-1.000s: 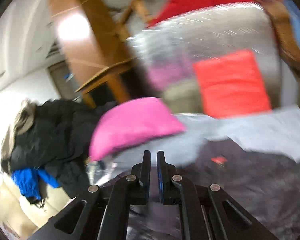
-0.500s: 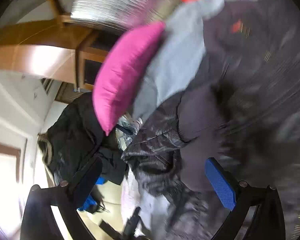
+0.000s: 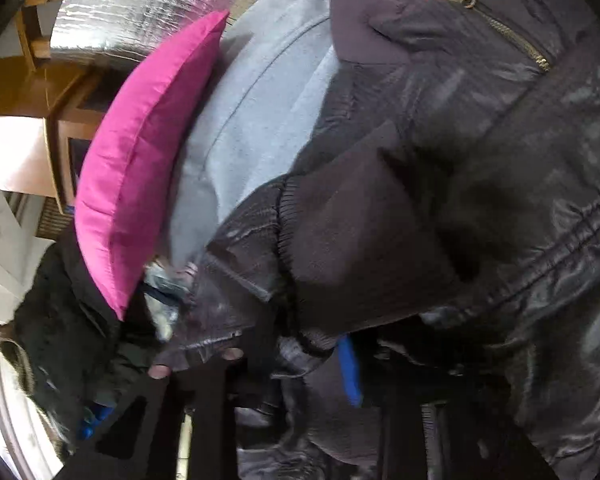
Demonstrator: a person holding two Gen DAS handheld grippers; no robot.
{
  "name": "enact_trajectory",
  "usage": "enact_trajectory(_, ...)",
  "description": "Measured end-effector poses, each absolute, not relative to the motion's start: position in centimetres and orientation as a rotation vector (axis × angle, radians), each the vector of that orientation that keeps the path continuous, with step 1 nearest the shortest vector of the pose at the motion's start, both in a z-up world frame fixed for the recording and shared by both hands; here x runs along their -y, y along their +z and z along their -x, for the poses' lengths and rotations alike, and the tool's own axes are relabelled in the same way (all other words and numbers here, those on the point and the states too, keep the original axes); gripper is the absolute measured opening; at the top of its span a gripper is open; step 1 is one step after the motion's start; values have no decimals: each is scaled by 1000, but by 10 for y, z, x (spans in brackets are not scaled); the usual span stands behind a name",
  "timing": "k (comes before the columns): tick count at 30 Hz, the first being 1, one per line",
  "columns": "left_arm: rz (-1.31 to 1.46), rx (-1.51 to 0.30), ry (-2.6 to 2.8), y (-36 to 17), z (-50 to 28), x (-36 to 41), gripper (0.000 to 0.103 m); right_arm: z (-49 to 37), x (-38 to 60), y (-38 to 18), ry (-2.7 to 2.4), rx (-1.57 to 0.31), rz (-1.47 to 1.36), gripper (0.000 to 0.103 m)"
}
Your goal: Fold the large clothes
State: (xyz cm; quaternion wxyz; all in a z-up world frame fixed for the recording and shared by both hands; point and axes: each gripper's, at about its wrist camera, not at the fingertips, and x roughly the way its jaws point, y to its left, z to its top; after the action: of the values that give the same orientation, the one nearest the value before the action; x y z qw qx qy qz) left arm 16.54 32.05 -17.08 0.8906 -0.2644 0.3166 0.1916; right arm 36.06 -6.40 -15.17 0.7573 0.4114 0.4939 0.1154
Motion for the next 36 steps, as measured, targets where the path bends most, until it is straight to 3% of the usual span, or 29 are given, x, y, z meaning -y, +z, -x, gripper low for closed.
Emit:
enact_trajectory(12,535,-726,416,-165,-173,-317,103,-314,114,2,284,-742,-459,18)
enact_trajectory(15,723,-730,305,-151,-170,-317,103,-303,149,18,229,-695,-374,18)
enact_trajectory(23,1102,-720,-164,-101,-207,-234,103,-284,217,4,148,-683,-267,18)
enact_trajectory(35,1326,-867,-186,-132,-274,-143,101,-273,247,-12,179,-664,-284,17)
enact_trajectory(36,1318,-873,-176,-133,-278,-141,85,-271,248,-8,183,-652,-278,17)
